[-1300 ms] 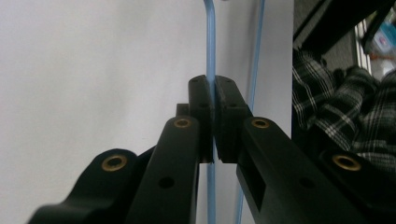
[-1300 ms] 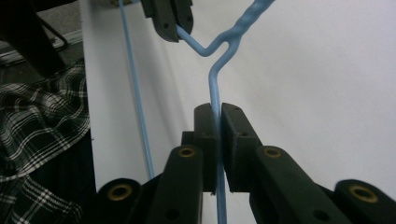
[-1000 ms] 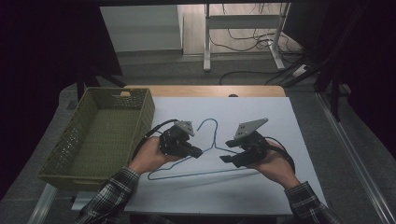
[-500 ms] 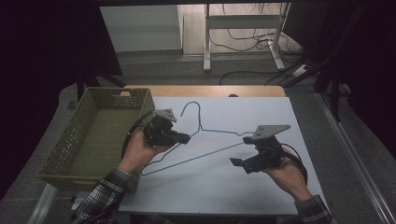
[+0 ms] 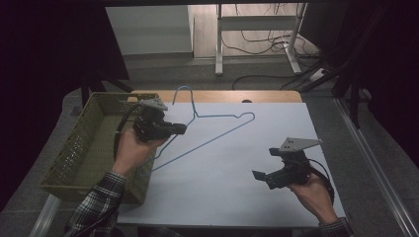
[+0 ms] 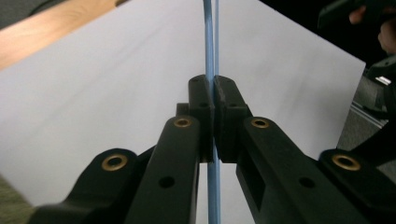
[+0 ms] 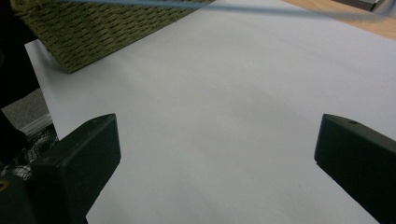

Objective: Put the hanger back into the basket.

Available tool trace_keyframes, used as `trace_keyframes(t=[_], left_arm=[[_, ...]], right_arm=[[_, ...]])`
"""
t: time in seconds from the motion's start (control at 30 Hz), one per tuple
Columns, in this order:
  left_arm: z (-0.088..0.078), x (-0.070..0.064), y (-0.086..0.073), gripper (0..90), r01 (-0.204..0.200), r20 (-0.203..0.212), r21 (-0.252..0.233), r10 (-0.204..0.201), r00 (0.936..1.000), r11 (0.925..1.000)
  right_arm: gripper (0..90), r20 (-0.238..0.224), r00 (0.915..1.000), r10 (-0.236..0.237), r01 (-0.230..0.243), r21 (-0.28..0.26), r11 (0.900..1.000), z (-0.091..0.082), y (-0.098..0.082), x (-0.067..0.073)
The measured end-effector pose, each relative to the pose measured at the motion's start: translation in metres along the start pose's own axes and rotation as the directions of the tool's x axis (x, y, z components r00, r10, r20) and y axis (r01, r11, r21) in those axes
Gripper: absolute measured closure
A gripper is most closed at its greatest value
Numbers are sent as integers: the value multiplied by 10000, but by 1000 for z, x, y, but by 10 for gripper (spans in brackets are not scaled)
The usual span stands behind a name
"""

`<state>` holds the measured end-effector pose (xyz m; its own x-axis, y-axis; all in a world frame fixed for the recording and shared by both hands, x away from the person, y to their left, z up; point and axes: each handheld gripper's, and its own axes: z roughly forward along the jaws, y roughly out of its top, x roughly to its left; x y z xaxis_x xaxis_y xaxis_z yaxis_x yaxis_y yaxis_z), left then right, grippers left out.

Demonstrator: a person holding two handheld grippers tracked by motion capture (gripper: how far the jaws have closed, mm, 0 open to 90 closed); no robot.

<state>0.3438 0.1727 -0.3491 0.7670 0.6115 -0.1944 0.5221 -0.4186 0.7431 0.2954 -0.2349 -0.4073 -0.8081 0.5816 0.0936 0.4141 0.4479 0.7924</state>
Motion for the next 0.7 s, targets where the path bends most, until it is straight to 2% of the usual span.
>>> trace_keyframes(t=[0.1, 0.13, 0.17, 0.4, 0.5, 0.53, 0.57, 0.6, 0.67, 0.7], left_arm=[[-15, 4, 2, 880, 70, -441, -135, -76, 9990, 9999], [-15, 4, 2, 880, 70, -441, -135, -76, 9990, 9999], [-23, 8, 1, 880, 123, -666, -238, -139, 9977, 9996], [-46, 24, -9, 880, 436, -1241, -530, -499, 9910, 9976], [-58, 32, -16, 880, 597, -1566, -580, -682, 9853, 9965], [-66, 37, -21, 880, 710, -1790, -644, -816, 9805, 9954], [-69, 40, -24, 880, 789, -1864, -663, -901, 9783, 9947], [-69, 40, -24, 880, 789, -1864, -663, -901, 9783, 9947], [-77, 45, -29, 880, 918, -2078, -695, -1044, 9726, 9934], [-85, 50, -36, 880, 1022, -2261, -740, -1165, 9671, 9920]], right_arm=[[2, 28, 9997, 225, -225, 7, 9997, -3, -8, -3], [0, 61, 9996, 291, -291, 25, 9996, -3, -10, -4], [0, 111, 9993, 350, -350, 5, 9994, -3, -13, -4], [0, 446, 9953, 856, -848, -179, 9962, -8, -30, -10], [0, 509, 9939, 978, -968, -220, 9951, -10, -34, -12], [0, 572, 9928, 1052, -1040, -241, 9943, -11, -38, -13], [0, 607, 9924, 1071, -1057, -253, 9941, -12, -39, -14], [0, 607, 9924, 1071, -1057, -253, 9941, -12, -39, -14], [0, 612, 9914, 1153, -1136, -303, 9931, -13, -41, -14], [0, 643, 9905, 1213, -1193, -337, 9923, -13, -43, -14]])
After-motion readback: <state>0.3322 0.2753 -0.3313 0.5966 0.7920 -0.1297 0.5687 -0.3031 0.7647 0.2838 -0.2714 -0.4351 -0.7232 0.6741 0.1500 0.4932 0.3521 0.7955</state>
